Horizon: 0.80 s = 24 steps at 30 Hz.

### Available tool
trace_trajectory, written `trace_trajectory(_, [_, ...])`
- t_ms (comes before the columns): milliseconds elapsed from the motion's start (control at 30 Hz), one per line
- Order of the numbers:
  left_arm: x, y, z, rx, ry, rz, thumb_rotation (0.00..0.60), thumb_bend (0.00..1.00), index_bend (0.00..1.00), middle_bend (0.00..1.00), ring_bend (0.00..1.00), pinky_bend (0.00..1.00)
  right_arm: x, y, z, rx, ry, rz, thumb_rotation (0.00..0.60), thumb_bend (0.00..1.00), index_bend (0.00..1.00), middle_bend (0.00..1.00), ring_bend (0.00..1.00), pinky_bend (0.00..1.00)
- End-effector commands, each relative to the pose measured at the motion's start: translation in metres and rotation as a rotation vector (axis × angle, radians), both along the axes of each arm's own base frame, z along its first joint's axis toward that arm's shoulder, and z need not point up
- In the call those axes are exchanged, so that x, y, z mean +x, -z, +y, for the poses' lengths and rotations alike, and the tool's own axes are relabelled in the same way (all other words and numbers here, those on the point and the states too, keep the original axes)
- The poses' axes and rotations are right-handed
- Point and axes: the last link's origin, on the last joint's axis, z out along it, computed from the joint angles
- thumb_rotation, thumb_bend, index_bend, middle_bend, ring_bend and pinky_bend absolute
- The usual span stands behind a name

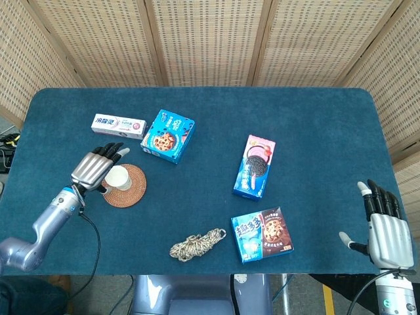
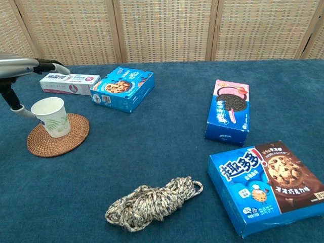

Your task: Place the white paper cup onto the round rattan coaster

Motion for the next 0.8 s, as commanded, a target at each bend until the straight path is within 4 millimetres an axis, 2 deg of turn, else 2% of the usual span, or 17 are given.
trace_trajectory(33, [-0.005, -0.036, -0.015, 0.077, 0.001, -0.073, 0.600, 0.00, 0.00, 0.00, 0.00, 0.01, 0.001, 0.000, 0.001, 0.000, -0.002, -0.002, 0.600, 0.00, 0.03, 0.00, 0.00, 0.00])
trace_trajectory(100, [-0.011, -0.051, -0.021, 0.118, -0.004, -0.093, 0.600, 0.00, 0.00, 0.00, 0.00, 0.00, 0.001, -0.001, 0.001, -0.001, -0.004, -0.005, 0.600, 0.00, 0.03, 0.00, 0.00, 0.00])
trace_trajectory(167, [-0.024, -0.073, -0.033, 0.201, -0.024, -0.099, 0.600, 0.00, 0.00, 0.00, 0.00, 0.00, 0.002, -0.002, 0.002, -0.004, -0.006, -0.007, 0.600, 0.00, 0.03, 0.00, 0.00, 0.00])
trace_trajectory(233, [-0.043, -0.089, -0.054, 0.300, -0.095, -0.132, 0.600, 0.00, 0.00, 0.00, 0.00, 0.00, 0.002, -0.002, 0.002, -0.005, -0.007, -0.010, 0.600, 0.00, 0.03, 0.00, 0.00, 0.00])
trace_trajectory(300, [-0.050, -0.092, -0.066, 0.336, -0.141, -0.161, 0.600, 0.00, 0.00, 0.00, 0.00, 0.00, 0.002, -0.002, 0.002, -0.004, -0.007, -0.011, 0.600, 0.00, 0.03, 0.00, 0.00, 0.00])
trace_trajectory(433, [-0.074, -0.092, -0.122, 0.420, -0.293, -0.261, 0.600, 0.00, 0.00, 0.00, 0.00, 0.00, 0.000, -0.002, 0.003, 0.002, -0.002, -0.015, 0.600, 0.00, 0.03, 0.00, 0.00, 0.00])
trace_trajectory(500, [-0.080, -0.094, -0.139, 0.452, -0.316, -0.287, 0.600, 0.00, 0.00, 0.00, 0.00, 0.00, -0.001, -0.001, 0.003, 0.008, 0.002, -0.017, 0.600, 0.00, 0.03, 0.00, 0.00, 0.00])
trace_trajectory(633, [-0.087, -0.091, -0.160, 0.462, -0.321, -0.286, 0.600, 0.00, 0.00, 0.00, 0.00, 0.00, 0.001, -0.001, 0.003, 0.007, -0.009, -0.018, 0.600, 0.00, 0.03, 0.00, 0.00, 0.00])
trace_trajectory(800, [-0.091, -0.087, -0.166, 0.457, -0.324, -0.286, 0.600, 0.00, 0.00, 0.00, 0.00, 0.00, 0.002, -0.003, 0.006, 0.002, -0.018, -0.016, 0.600, 0.00, 0.03, 0.00, 0.00, 0.00])
